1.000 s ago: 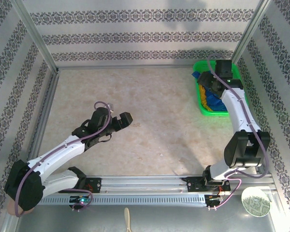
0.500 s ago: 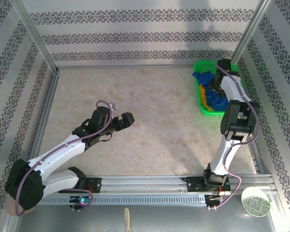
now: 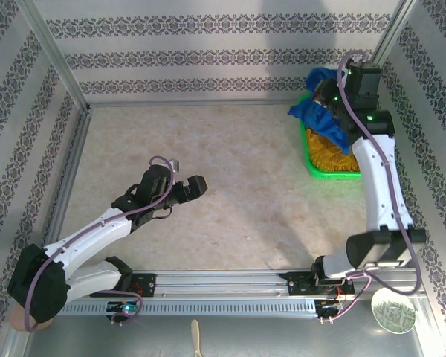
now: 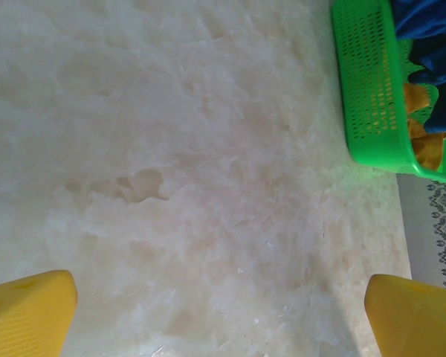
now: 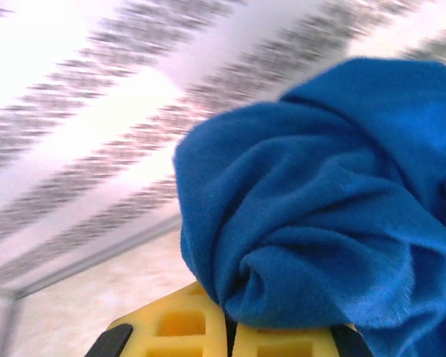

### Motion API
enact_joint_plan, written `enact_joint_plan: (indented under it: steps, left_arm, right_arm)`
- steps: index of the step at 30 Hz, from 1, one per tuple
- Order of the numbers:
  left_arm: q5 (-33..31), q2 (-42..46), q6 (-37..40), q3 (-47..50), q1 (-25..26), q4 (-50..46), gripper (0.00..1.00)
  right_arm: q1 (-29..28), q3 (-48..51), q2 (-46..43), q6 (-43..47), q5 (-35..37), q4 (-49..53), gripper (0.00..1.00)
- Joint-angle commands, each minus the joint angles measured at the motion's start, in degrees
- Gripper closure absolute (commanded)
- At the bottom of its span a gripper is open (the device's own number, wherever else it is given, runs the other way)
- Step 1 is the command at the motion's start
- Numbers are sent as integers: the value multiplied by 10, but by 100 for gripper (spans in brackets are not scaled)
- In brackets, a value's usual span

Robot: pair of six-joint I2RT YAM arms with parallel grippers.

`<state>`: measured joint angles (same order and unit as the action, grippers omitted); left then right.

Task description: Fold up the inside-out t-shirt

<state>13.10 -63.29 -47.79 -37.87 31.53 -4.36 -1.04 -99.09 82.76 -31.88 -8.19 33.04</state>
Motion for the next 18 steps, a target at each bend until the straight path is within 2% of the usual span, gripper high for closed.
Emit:
enact_joint_plan:
  steps: [1, 8, 18]
  left_arm:
    - [0, 10, 38, -44, 0, -36, 1]
    - [-12, 52, 62, -86, -10, -81, 1]
    - [-24, 111, 66, -92, -12, -132, 1]
  right_arm:
    - [-28, -37, -23, -26, -110, -28, 100]
    - [-105, -61, -58, -68, -174, -29, 100]
    - [-182, -25, -66, -71, -190, -32, 100]
